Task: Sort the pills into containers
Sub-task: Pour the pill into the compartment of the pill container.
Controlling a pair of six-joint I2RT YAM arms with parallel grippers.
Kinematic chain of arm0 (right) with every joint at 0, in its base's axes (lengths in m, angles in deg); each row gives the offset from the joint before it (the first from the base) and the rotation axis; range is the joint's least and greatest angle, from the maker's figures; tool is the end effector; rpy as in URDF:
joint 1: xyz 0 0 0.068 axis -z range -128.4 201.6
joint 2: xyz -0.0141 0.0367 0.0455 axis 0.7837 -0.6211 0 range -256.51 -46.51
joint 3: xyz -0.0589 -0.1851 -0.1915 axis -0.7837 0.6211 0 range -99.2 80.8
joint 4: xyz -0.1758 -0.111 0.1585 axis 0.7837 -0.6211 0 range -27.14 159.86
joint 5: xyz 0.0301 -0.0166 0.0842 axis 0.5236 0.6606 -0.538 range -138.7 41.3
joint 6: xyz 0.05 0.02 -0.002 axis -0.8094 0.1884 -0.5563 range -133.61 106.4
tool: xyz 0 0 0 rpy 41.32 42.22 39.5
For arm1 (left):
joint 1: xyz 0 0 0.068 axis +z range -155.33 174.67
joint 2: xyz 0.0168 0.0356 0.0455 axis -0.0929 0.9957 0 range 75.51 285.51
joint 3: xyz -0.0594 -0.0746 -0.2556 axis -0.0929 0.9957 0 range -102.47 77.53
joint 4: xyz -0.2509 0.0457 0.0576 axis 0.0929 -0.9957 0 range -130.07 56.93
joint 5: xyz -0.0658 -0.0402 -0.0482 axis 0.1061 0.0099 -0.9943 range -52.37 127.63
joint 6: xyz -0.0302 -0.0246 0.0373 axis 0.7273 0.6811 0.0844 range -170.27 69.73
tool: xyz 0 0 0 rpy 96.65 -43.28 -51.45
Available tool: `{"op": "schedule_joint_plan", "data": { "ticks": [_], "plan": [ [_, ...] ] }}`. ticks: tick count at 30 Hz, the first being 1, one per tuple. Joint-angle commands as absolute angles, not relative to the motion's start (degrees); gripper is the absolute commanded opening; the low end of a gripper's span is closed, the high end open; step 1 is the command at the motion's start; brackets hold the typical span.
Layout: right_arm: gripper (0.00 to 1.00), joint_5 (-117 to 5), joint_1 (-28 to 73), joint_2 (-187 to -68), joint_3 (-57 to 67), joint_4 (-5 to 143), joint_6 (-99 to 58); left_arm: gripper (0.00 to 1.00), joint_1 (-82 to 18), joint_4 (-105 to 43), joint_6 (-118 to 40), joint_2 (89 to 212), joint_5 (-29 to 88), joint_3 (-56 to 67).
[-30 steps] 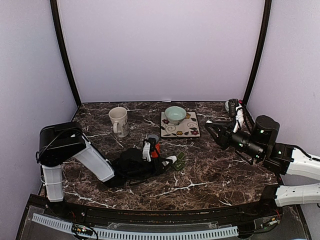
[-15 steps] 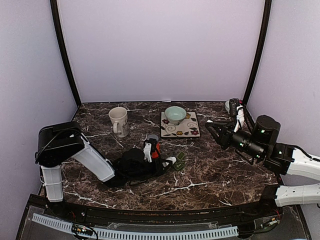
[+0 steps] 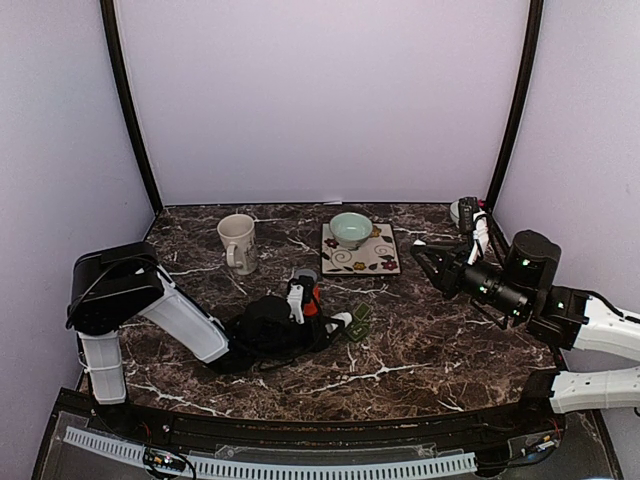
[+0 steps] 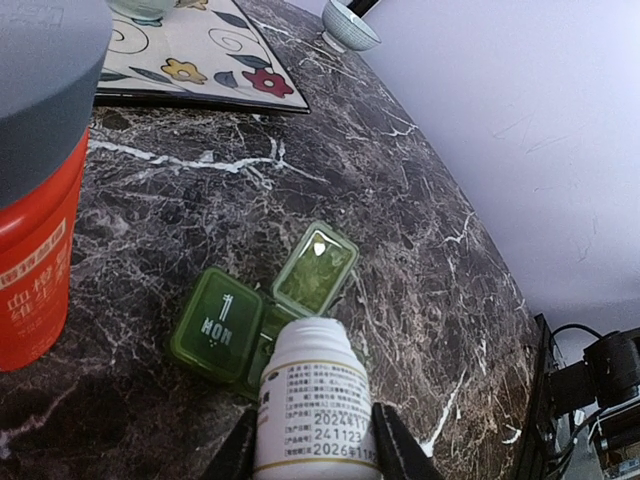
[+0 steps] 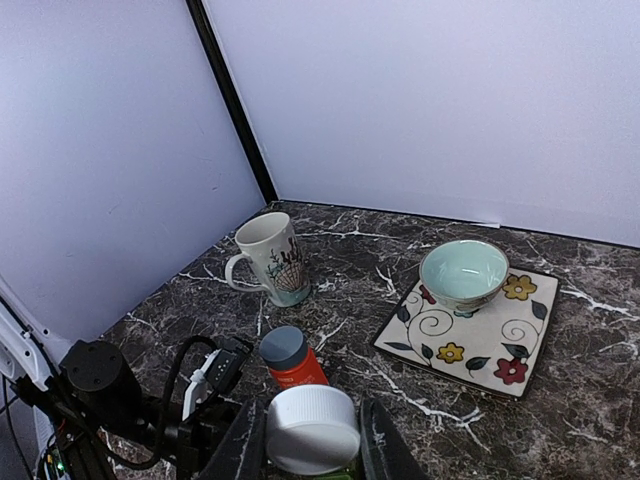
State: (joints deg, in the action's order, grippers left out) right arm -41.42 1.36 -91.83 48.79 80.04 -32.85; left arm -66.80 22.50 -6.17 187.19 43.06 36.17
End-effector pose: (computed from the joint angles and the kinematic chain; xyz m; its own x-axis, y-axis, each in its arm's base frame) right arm 0.1287 0.1476 0.2972 -0.2576 0.2014 -0.9450 -0.6319 0.7048 0.3224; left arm 0.1761 -0.3167 0.1205 -0.6656 -0.2262 -0.7112 0.5121 0.5548 -0.6557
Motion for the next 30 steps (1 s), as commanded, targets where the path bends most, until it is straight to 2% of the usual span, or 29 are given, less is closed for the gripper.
{"op": "schedule_joint_plan", "data": {
  "ticks": [1, 30],
  "plan": [
    [0.0, -41.85, 1.77, -91.19, 49.21, 81.04, -33.41, 0.0, -67.46, 21.72, -7.29, 184.17, 44.22, 35.06],
    [0.0, -41.93, 1.76, -91.33, 49.45, 81.18, -33.86, 0.0, -68.3, 17.66, -7.97, 183.18, 46.99, 34.04]
  ]
}}
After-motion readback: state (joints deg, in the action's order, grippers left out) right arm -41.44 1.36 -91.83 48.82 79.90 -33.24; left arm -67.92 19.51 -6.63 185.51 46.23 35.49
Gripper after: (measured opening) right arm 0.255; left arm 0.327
